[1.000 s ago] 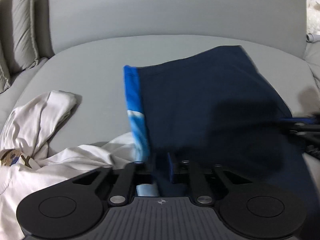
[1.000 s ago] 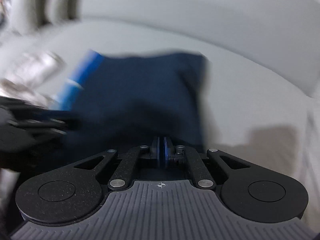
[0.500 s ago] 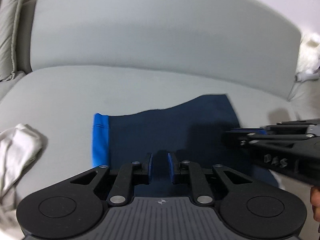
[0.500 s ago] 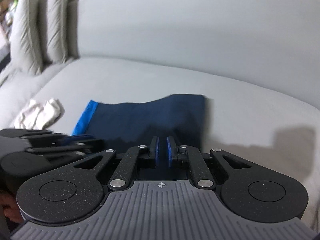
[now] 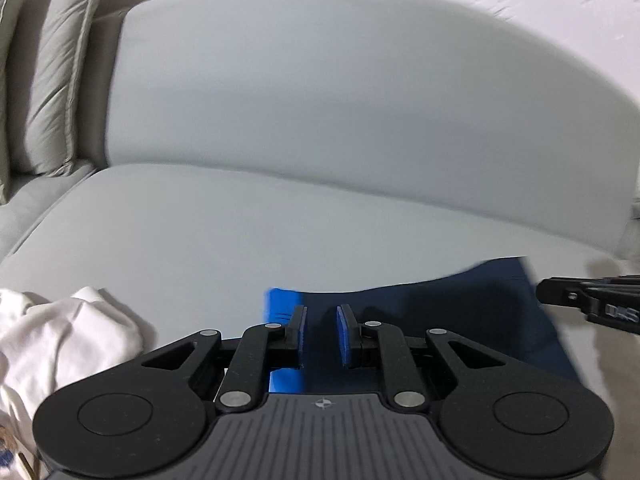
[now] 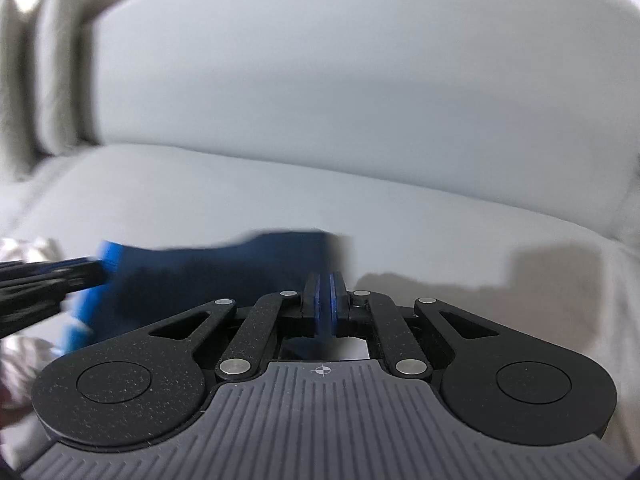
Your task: Fold clothes
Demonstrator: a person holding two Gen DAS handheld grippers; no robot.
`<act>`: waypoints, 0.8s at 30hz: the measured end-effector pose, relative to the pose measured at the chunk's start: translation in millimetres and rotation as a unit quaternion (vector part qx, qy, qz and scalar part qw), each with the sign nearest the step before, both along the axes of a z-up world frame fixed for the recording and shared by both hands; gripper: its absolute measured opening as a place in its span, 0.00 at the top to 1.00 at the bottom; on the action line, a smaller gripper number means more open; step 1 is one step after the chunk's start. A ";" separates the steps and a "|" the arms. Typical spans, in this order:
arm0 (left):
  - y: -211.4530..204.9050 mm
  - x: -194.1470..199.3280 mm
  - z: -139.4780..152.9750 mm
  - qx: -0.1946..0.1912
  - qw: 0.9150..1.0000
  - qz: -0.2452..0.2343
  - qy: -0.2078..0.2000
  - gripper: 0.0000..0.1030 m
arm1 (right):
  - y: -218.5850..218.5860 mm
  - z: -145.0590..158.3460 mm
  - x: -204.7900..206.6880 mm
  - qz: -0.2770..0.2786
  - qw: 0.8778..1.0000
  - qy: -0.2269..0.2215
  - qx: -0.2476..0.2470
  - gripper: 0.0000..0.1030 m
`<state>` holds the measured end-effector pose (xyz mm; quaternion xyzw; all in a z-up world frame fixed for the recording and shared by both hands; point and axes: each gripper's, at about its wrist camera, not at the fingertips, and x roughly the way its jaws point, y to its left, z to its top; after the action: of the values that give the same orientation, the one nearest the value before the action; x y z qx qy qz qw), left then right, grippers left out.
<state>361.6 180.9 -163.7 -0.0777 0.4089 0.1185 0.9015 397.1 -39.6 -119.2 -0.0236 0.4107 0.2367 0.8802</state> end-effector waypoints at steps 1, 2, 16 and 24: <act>3.1 4.6 -6.1 0.001 1.000 0.006 0.010 0.84 | 9.5 -4.7 2.9 0.015 1.000 0.008 -0.004 0.92; 6.1 9.1 -12.2 0.001 1.000 0.011 0.020 0.78 | 18.5 -10.9 5.9 0.029 0.999 0.017 -0.013 0.92; -29.7 -44.9 48.1 0.003 0.999 -0.046 -0.002 0.79 | -17.9 28.6 -35.7 -0.048 0.997 0.004 -0.065 0.88; -55.9 -120.4 54.9 -0.012 0.996 -0.070 0.057 0.74 | 9.8 30.9 -105.3 0.002 0.996 0.057 -0.068 0.85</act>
<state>241.2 125.0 -108.8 -0.0528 0.4652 0.0548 0.8819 291.9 -29.8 -88.3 -0.0708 0.4751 0.2105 0.8515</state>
